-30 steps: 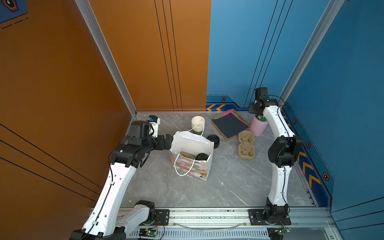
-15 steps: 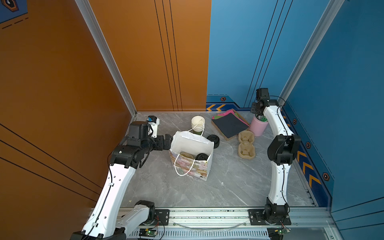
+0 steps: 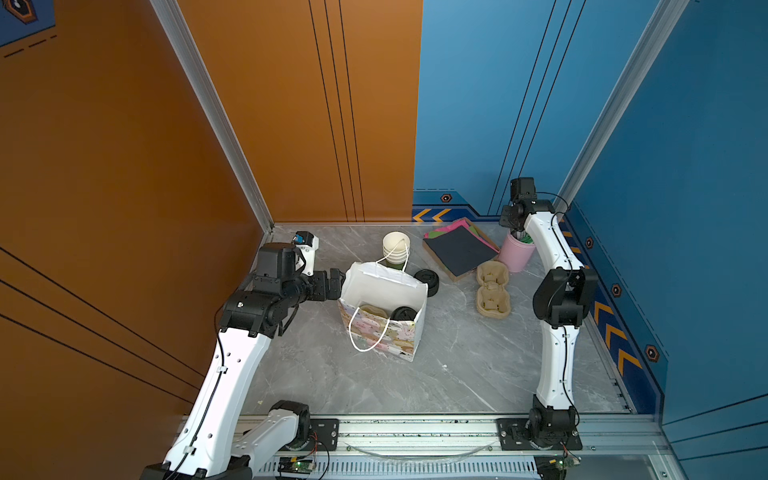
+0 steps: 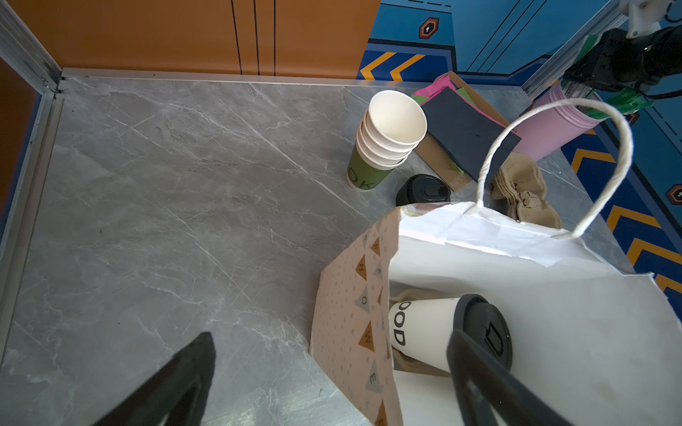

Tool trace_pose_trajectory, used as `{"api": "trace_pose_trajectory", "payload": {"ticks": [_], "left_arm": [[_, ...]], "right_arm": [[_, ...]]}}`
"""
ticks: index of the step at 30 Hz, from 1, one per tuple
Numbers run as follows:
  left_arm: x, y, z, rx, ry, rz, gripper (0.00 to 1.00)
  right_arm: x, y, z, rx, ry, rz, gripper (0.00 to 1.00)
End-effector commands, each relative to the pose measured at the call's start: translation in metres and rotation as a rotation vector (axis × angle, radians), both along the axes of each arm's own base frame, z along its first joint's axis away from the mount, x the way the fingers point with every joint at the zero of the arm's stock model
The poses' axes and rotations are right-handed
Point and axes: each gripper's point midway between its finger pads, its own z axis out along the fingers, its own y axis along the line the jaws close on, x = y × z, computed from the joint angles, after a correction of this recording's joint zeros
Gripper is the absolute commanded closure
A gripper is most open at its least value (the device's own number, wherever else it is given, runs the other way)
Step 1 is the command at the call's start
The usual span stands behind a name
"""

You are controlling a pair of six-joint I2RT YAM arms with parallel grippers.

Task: Pack the takeout coffee
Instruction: 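Lower the right gripper into the pink cup and grasp a green straw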

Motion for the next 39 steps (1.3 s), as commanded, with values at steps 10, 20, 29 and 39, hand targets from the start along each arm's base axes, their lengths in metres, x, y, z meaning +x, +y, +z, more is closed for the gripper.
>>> {"api": "trace_pose_trajectory", "payload": {"ticks": [10,20,29,39], "left_arm": [[0.002,-0.002,-0.002,-0.022,0.005,-0.006,0.02],[0.002,-0.003,-0.001,-0.031,0.001,-0.003,0.02],[0.003,-0.002,0.000,-0.031,-0.003,-0.002,0.02],[0.005,-0.004,-0.001,-0.040,-0.003,-0.006,0.02]], "right_arm": [[0.008,-0.008,0.009,-0.050,-0.027,0.005,0.99],[0.004,0.007,0.050,-0.078,-0.099,0.056,1.00],[-0.008,0.025,0.112,-0.089,-0.219,0.094,1.00],[-0.021,0.025,0.144,-0.132,-0.261,0.105,1.00]]}}
